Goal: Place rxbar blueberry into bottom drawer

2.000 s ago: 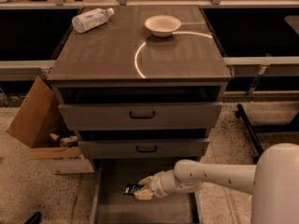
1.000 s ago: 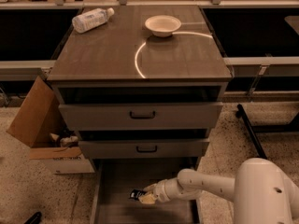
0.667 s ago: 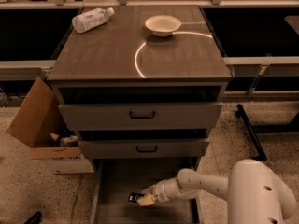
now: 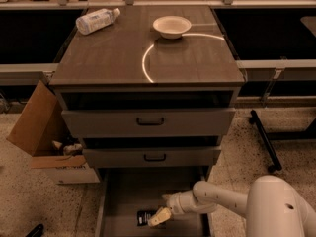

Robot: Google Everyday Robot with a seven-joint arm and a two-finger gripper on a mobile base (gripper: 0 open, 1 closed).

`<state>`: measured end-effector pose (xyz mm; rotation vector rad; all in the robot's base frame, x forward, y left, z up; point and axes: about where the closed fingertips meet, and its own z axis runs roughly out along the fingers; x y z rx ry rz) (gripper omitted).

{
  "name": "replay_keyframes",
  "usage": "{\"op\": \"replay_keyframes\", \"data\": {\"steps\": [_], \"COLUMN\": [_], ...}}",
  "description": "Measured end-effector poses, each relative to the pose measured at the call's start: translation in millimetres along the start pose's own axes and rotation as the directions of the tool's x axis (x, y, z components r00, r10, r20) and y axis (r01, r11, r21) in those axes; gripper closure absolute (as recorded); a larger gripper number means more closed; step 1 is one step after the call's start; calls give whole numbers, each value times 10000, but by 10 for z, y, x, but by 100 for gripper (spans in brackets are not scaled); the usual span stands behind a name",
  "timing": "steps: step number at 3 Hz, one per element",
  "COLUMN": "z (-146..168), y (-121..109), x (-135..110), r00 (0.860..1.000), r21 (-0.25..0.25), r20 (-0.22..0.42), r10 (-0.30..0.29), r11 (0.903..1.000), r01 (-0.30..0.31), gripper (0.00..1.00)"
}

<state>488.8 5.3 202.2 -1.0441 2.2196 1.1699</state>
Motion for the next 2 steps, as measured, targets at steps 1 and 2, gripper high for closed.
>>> {"op": "replay_keyframes", "data": {"steps": [1, 2], "z": [-457, -1087], "y": [73, 361], "x": [-49, -60], "r00": [9976, 9906], "r21": [741, 1357], "r20": [588, 1138], "r10": [-371, -762], "r11": [9967, 9889], "r01": [327, 605], "gripper": [0, 0]}}
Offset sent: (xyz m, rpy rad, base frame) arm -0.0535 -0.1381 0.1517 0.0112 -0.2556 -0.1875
